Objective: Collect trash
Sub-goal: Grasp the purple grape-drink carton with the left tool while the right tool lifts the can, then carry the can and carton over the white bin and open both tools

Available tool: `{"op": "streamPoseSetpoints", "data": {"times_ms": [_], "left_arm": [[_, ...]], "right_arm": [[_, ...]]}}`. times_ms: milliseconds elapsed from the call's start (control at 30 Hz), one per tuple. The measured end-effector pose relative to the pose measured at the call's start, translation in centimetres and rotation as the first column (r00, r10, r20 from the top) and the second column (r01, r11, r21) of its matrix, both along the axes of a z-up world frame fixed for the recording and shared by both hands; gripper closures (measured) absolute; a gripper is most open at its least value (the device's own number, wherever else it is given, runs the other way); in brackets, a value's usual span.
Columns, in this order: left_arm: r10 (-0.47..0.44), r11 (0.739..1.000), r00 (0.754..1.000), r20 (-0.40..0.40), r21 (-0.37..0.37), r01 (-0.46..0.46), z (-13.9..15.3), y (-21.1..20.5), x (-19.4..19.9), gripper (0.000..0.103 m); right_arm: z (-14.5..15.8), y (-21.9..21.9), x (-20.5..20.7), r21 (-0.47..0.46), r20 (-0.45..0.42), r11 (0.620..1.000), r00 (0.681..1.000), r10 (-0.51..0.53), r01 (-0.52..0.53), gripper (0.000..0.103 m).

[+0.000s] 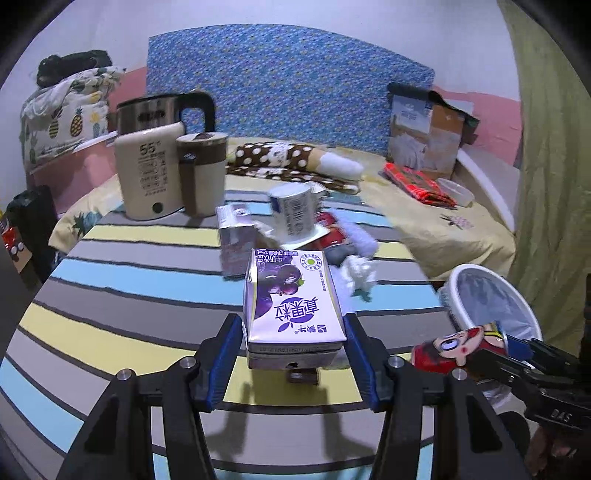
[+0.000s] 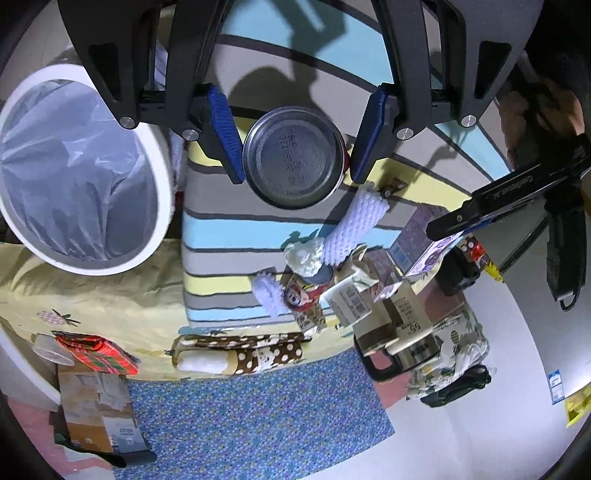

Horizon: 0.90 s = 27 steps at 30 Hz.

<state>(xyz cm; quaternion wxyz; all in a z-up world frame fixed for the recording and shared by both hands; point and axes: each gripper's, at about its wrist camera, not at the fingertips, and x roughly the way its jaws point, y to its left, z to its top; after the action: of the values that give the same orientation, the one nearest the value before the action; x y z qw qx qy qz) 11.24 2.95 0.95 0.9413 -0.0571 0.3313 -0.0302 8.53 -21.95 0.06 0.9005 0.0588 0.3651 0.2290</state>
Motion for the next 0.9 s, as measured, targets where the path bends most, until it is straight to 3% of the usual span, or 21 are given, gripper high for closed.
{"op": "streamPoseSetpoints", "data": {"times_ms": [467,900], "left_arm": [[-0.208,0.977,0.978,0.020,-0.033,0.209,2.0,-8.2,0.8,0.048],[-0.417,0.907,0.909,0.007,-0.059,0.417,1.7,-17.2,2.7,0.048]], "right_arm": [[2.2,-6.5,-0.6,0.023,0.080,0.984,0.981,-0.177,0.176,0.045],[1.7,-12.6,-0.5,0.000,0.091,0.931,0.927,-0.365,0.366,0.045]]}}
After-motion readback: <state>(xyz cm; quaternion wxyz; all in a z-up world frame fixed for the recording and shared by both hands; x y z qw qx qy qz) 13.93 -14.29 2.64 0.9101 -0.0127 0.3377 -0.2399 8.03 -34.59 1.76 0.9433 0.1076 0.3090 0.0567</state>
